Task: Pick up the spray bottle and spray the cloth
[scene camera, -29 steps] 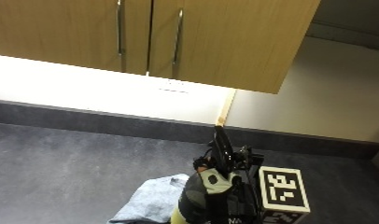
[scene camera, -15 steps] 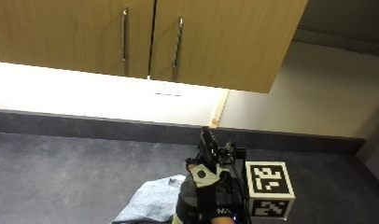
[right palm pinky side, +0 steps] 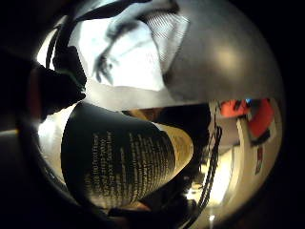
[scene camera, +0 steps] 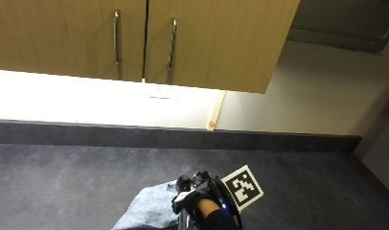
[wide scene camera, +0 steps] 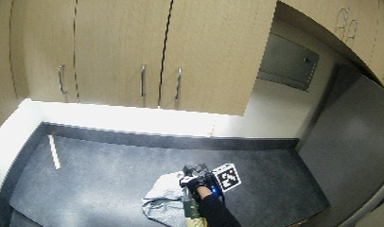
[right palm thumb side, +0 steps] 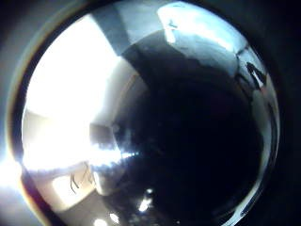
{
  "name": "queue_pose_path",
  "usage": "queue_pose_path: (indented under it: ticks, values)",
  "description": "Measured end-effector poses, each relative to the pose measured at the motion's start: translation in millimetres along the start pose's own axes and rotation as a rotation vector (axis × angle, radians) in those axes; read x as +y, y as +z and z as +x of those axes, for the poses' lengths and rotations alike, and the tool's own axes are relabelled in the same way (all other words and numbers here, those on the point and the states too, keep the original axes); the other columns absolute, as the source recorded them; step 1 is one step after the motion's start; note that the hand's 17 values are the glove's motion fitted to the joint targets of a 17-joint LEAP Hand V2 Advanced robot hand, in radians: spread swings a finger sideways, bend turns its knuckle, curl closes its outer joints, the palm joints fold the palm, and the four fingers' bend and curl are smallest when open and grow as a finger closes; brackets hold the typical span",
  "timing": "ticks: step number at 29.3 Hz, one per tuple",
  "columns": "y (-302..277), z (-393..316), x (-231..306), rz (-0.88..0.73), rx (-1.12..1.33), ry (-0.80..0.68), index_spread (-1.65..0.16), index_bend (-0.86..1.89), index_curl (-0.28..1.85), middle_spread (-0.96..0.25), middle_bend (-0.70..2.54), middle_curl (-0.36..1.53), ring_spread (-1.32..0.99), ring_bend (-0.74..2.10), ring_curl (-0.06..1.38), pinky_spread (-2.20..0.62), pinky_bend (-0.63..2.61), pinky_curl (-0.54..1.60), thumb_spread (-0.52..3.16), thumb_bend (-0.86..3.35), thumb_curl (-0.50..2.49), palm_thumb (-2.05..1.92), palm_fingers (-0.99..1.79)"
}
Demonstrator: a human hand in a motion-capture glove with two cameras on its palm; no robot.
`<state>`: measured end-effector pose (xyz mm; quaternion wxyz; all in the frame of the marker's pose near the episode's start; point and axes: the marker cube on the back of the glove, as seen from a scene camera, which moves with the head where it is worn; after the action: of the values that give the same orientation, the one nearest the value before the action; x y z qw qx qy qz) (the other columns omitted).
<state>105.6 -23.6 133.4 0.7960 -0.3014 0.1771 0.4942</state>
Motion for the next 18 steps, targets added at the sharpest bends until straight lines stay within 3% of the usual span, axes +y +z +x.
queue_pose_path:
  ticks: [3, 7, 18]
  values:
    - [9, 19, -13, -0.025, 0.109, 0.141, -0.11, 0.30, 0.59, 0.00, 0.19, 0.56, -0.03, 0.20, 0.50, 0.06, 0.30, 0.43, 0.58, -0.02, 0.72, 1.13, 1.13]
    - [11, 29, -21, -0.053, 0.155, 0.224, -0.11, 0.30, 0.59, 0.00, 0.19, 0.56, -0.03, 0.20, 0.50, 0.06, 0.30, 0.44, 0.59, -0.02, 0.72, 1.13, 1.13]
    - [15, 33, -21, -0.067, 0.125, 0.179, -0.11, 0.30, 0.59, 0.00, 0.19, 0.57, -0.02, 0.20, 0.51, 0.05, 0.30, 0.45, 0.58, -0.02, 0.72, 1.13, 1.12]
